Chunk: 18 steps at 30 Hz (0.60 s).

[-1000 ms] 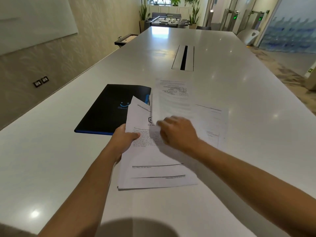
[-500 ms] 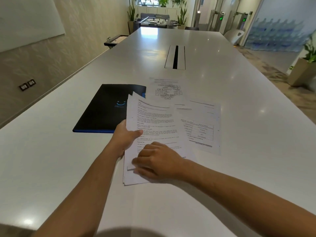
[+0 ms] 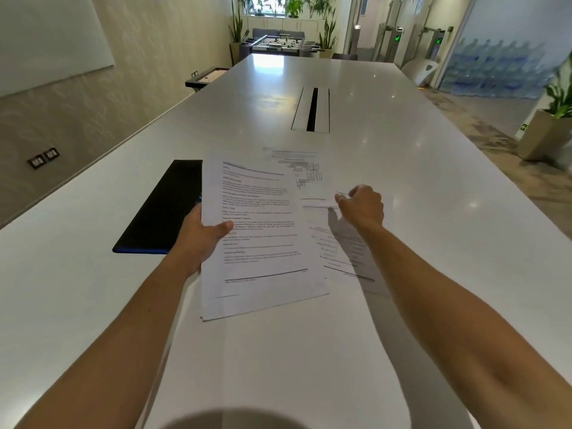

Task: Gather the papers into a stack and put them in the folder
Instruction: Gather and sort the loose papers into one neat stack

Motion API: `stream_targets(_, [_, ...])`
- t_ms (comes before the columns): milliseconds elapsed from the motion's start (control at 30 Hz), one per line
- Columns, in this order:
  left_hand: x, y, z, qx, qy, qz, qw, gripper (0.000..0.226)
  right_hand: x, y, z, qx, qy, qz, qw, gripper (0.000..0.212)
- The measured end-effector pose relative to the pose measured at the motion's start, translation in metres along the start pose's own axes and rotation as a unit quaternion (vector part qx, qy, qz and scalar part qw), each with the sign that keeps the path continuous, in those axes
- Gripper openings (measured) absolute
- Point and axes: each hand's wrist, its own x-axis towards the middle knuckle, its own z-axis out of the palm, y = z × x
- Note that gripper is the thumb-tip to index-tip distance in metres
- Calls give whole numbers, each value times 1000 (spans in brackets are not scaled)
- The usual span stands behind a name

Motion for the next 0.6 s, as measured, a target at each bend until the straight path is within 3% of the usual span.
stream_targets(167, [6, -12, 0, 14, 7, -19, 1000, 46, 31, -13, 26, -43, -31, 27, 998, 45])
stream_targets(367, [5, -20, 3, 59, 32, -11, 998, 46, 38, -26, 50, -143, -39, -7, 989, 38])
stream_targets(500, [4, -22, 4, 85, 40, -1, 996, 47, 44, -27, 48, -97, -66, 38, 992, 40])
stream_targets(600, [4, -23, 5, 89, 44, -1, 995, 46, 43, -33, 51, -127, -68, 29, 989, 23])
